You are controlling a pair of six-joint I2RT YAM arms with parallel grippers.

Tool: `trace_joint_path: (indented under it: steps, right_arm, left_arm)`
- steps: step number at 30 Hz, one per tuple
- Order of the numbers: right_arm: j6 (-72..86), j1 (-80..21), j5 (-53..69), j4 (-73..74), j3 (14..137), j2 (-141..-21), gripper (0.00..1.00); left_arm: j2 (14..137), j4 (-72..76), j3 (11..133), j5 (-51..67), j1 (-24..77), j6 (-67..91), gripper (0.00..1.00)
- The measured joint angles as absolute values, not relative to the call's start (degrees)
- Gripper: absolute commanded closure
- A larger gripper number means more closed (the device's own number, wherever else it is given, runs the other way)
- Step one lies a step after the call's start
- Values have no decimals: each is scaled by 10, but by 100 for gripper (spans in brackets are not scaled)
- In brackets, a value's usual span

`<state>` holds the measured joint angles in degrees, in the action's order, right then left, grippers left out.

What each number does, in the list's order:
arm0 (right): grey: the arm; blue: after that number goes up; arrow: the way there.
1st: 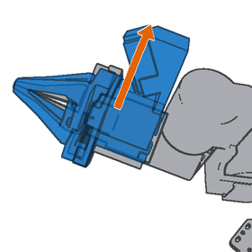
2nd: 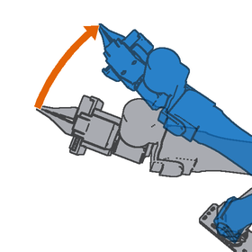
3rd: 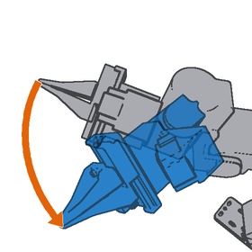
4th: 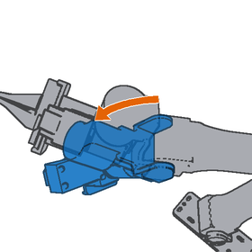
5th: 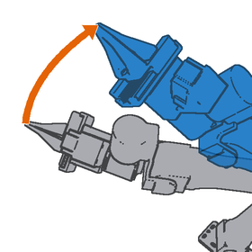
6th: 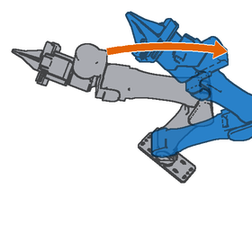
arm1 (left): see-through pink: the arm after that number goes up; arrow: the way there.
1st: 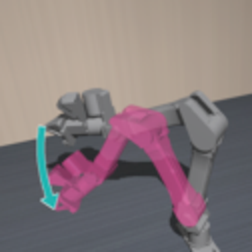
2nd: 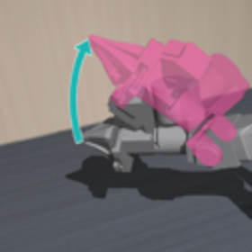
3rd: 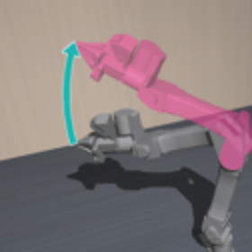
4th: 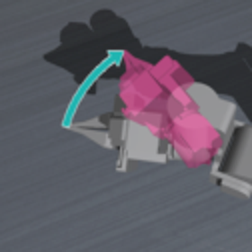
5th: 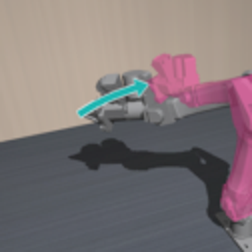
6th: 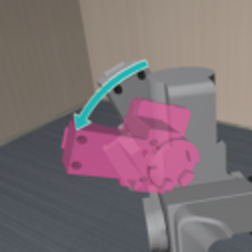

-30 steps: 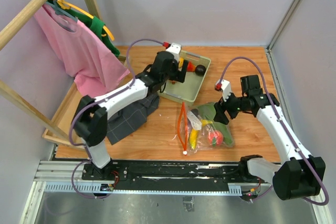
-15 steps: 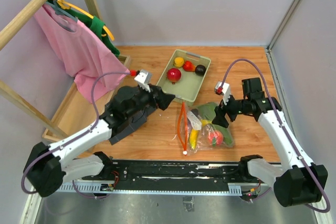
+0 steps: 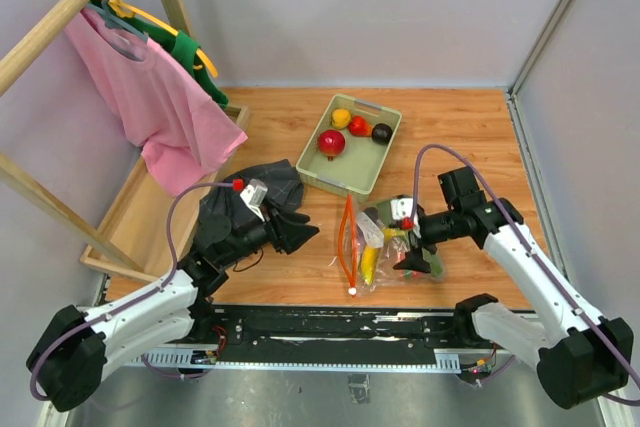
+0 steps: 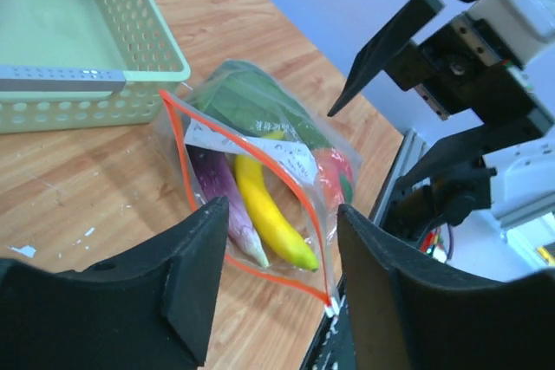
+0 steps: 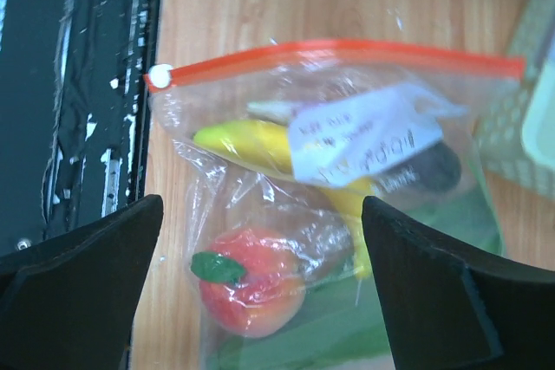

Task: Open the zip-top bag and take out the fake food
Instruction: Pick up the fake vegetable from the zipper food storage bag.

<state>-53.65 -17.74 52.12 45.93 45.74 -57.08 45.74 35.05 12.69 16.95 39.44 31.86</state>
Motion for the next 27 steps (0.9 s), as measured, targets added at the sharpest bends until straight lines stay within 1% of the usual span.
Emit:
trace_joint_path:
  steps: [2,7,9,14,21,27]
  right_arm:
    - [-647,-194,544,491,455,-566,1]
    - [-757,-207,550,511,462,-595,0]
    - [-781,-209,545,507,462,-608,2]
    - [-797,-209,526,467,449,-608,5]
    - [-783,-231,486,419,415,-614,17]
    - [-763,-239,458,394,415,-637,20]
  left_arm:
    - [470,366,120,185,395,326,58]
    - [545,399,118,196,427,328,61]
    - [585,407,119,194,449,325,63]
    - [670,434,127,189,471,332,62]
    - [775,476,171,181,481,364,61]
    - [834,484,210,169,487,401,60]
